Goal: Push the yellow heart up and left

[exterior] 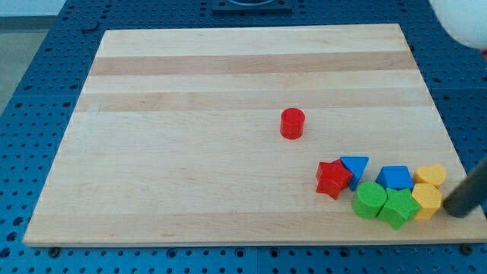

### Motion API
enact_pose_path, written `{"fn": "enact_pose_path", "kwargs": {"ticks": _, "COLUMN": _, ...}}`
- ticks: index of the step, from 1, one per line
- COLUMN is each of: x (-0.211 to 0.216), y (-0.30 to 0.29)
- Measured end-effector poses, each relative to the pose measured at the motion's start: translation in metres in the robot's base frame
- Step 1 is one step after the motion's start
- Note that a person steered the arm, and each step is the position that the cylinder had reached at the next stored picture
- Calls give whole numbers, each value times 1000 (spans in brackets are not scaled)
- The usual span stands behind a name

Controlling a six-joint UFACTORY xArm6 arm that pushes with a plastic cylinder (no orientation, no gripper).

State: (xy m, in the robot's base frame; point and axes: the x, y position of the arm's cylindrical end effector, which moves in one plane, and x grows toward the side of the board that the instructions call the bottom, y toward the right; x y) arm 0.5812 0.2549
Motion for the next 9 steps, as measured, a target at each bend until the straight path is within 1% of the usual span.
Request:
{"fn": "enact_pose_path", "kwargs": {"ticks": 2, "x": -57, "y": -41}}
{"fn": "enact_pose_path", "kwargs": {"ticks": 5, "x": -155, "y": -63}}
{"fn": "enact_pose_path", "kwargs": {"ticks": 7, "x": -165, "y": -66}}
{"fn": "enact_pose_path", "kwargs": {"ticks": 9, "x": -188, "y": -156}}
